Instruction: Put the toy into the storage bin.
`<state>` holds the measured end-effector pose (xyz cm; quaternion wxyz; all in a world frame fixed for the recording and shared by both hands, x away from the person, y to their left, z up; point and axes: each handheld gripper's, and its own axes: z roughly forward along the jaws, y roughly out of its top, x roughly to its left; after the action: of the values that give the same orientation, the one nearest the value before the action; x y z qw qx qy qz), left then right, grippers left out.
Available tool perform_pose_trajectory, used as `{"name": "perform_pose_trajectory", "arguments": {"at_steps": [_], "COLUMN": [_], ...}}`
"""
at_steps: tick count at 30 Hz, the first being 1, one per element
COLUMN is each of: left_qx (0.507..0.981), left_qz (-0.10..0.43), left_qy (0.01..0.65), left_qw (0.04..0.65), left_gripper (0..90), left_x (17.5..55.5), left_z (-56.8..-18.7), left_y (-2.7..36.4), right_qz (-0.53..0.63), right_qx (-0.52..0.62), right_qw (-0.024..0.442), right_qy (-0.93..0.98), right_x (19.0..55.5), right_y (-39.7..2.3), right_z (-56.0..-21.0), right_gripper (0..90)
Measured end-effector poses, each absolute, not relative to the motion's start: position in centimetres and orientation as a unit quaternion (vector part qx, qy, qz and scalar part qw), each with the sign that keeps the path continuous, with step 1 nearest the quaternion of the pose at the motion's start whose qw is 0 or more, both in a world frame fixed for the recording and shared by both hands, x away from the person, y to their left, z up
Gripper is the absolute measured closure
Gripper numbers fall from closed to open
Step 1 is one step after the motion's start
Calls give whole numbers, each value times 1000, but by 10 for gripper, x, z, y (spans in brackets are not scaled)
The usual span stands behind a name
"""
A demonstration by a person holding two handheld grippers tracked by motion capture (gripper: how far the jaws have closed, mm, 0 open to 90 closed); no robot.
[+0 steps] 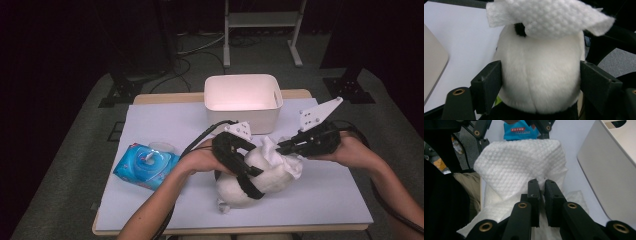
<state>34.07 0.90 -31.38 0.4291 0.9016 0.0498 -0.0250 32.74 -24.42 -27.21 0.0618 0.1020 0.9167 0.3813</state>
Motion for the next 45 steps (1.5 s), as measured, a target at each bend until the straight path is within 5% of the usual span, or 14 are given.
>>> {"name": "perform_pose_trajectory", "arguments": {"at_steps": [19, 27, 45], "left_qx": [899, 894, 930], "left_qz": [-57, -44, -6], "left_qy": [58, 51, 32], "left_qw": [430, 444, 366], "left_gripper": [104, 381, 343], "left_x": [343, 344, 344], "left_z": [-343, -331, -336], "left_y": [2, 3, -8], "right_qz": [381, 397, 362], "right_qx": [113, 126, 139], "right_qw": [50, 58, 50], "right_qy": [916, 908, 921], "right_x": [328, 326, 327], "right_y": [-251, -263, -262], "right_z": [-282, -280, -318], "right_gripper": [823, 823, 816]}}
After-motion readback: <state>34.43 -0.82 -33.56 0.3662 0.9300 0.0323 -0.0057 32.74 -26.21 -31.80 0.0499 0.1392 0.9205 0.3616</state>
